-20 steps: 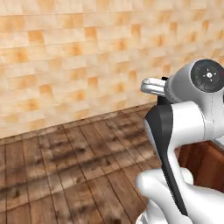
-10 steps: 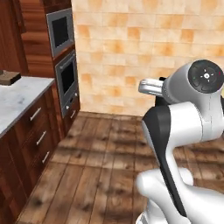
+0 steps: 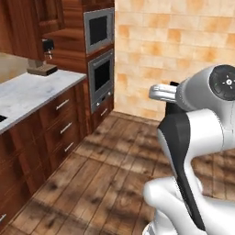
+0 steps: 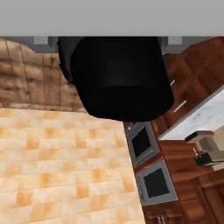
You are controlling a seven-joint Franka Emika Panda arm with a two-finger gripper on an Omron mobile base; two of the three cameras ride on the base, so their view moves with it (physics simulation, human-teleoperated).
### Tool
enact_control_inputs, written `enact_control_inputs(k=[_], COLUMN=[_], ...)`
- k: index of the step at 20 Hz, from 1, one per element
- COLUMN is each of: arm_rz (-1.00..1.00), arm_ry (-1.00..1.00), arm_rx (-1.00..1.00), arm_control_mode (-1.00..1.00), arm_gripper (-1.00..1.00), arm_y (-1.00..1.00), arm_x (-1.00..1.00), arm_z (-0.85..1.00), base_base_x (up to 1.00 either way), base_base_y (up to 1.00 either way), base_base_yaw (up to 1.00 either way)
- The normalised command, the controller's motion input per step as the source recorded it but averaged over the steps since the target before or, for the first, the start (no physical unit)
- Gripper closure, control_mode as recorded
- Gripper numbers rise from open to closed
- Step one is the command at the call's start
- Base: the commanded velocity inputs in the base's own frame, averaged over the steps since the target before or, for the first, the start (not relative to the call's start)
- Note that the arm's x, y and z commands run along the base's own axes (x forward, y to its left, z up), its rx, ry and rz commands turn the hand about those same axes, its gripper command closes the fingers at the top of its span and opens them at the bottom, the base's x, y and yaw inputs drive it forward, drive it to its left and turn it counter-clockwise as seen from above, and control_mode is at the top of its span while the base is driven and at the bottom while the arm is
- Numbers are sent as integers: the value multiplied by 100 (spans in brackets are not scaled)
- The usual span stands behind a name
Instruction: Pick the water bottle, boxed drink from the counter and place them in the open cabinet.
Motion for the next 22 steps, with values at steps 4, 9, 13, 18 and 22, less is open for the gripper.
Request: enact_control_inputs(k=[4,9,13,18,22], arm_rz=[0,0,0,0,0], arm_ry=[0,0,0,0,0], arm_rx=[0,0,0,0,0], arm_control_mode=[100,100,100,100,100], arm_gripper=[100,100,100,100,100], arm_y=[0,0,0,0,0], arm_x=[0,0,0,0,0], arm_z=[0,0,0,0,0], base_base_x=[-43,-37,-6,17,93], base_base_y=[-6,48,42,29,4], base_base_yaw=[58,60,58,48,42])
